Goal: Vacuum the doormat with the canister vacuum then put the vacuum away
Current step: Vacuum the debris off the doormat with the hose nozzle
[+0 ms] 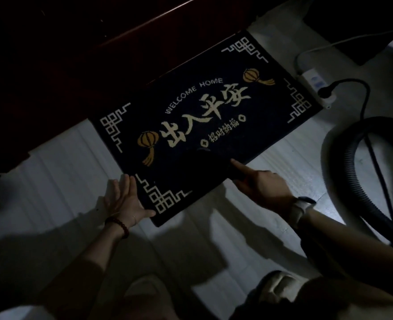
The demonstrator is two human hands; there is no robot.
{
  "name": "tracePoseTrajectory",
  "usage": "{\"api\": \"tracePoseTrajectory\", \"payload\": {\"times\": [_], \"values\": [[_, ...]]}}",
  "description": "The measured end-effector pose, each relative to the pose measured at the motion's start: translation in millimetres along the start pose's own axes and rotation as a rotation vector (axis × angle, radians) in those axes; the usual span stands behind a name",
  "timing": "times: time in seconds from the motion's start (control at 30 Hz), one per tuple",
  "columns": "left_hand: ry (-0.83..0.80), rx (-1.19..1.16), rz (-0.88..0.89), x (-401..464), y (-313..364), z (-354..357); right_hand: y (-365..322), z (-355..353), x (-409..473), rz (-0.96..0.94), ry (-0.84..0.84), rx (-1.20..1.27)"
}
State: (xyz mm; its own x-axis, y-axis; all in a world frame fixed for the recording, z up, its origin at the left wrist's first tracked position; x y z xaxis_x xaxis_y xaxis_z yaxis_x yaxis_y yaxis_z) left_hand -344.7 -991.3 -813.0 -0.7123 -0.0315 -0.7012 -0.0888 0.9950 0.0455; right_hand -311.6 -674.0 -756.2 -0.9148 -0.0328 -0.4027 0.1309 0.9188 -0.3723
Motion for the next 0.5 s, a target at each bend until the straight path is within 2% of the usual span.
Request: {"api": "tracePoseTrajectory", "payload": {"times": [0.1, 0.23, 0.3, 0.43, 0.5], "values": [[0.022, -0.013, 0.008, 0, 0, 1, -38, 14, 7, -0.113, -0.011, -0.005], [0.035, -0.079, 0.016, 2, -3, 5, -72, 33, 4, -0.26, -0.167, 0.079], [0.045, -0.062, 0.026, 4, -5, 7, -57, 22, 18, -0.209, -0.134, 0.101], [0.061, -0.105, 0.051, 7, -8, 12, -5, -22, 57, 0.138, 0.057, 0.167], [0.075, -0.097, 0.065, 9, -12, 12, -12, -18, 51, 0.107, 0.045, 0.188]]}}
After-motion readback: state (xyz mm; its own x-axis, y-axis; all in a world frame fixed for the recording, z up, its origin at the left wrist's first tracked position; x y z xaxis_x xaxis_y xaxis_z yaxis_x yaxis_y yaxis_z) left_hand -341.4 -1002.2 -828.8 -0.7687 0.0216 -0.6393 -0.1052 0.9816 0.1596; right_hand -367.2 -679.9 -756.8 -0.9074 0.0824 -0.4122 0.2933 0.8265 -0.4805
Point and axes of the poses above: each hand's wrist, its own x-axis towards the middle knuckle, its own z-axis out of the palm, y = z × x, the point moved 2 cm from there along x, towards the middle knuckle, and after that the axes turned 5 degrees about x, right-handed, at the moved point
